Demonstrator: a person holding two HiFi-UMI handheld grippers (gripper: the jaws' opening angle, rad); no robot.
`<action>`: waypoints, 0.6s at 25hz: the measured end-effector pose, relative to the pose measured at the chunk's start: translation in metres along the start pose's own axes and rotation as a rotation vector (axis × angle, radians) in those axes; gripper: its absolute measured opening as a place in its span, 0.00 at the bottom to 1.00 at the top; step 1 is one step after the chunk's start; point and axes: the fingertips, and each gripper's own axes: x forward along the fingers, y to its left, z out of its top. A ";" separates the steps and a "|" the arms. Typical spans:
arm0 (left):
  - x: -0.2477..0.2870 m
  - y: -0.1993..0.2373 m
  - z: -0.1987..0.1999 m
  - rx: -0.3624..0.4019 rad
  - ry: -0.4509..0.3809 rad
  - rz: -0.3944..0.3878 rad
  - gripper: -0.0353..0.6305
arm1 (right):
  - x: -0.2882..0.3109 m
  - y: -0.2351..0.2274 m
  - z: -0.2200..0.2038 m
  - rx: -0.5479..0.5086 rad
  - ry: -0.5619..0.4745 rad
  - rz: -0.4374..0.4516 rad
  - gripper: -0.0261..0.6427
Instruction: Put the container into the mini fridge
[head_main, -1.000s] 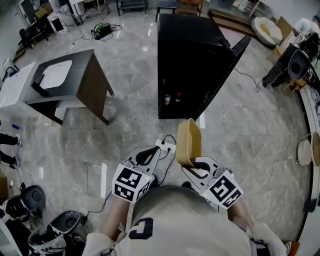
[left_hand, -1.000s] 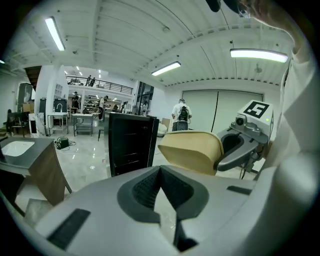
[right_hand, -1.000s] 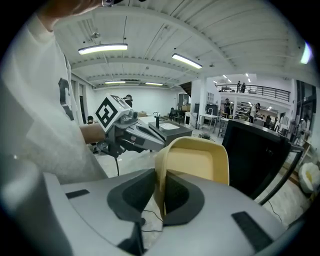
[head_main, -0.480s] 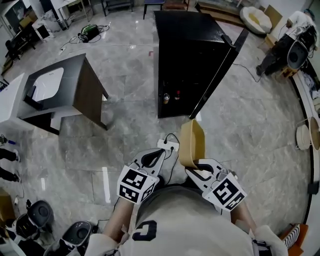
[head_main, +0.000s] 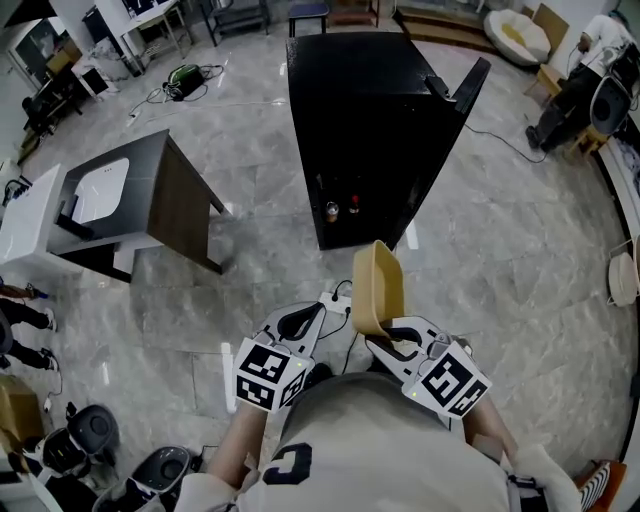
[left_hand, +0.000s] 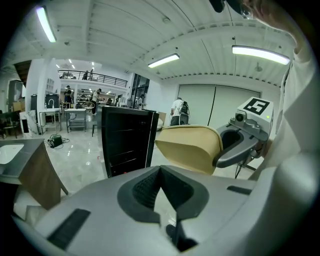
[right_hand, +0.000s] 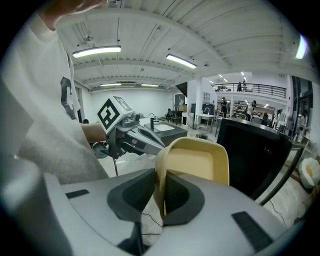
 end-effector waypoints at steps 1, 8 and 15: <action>0.005 -0.004 0.004 0.001 0.000 0.015 0.14 | -0.007 -0.006 -0.002 -0.009 -0.004 0.012 0.12; 0.042 -0.031 0.026 0.004 0.002 0.110 0.14 | -0.043 -0.043 -0.025 -0.060 -0.026 0.087 0.12; 0.076 -0.057 0.044 0.008 0.013 0.175 0.14 | -0.075 -0.079 -0.049 -0.080 -0.049 0.131 0.12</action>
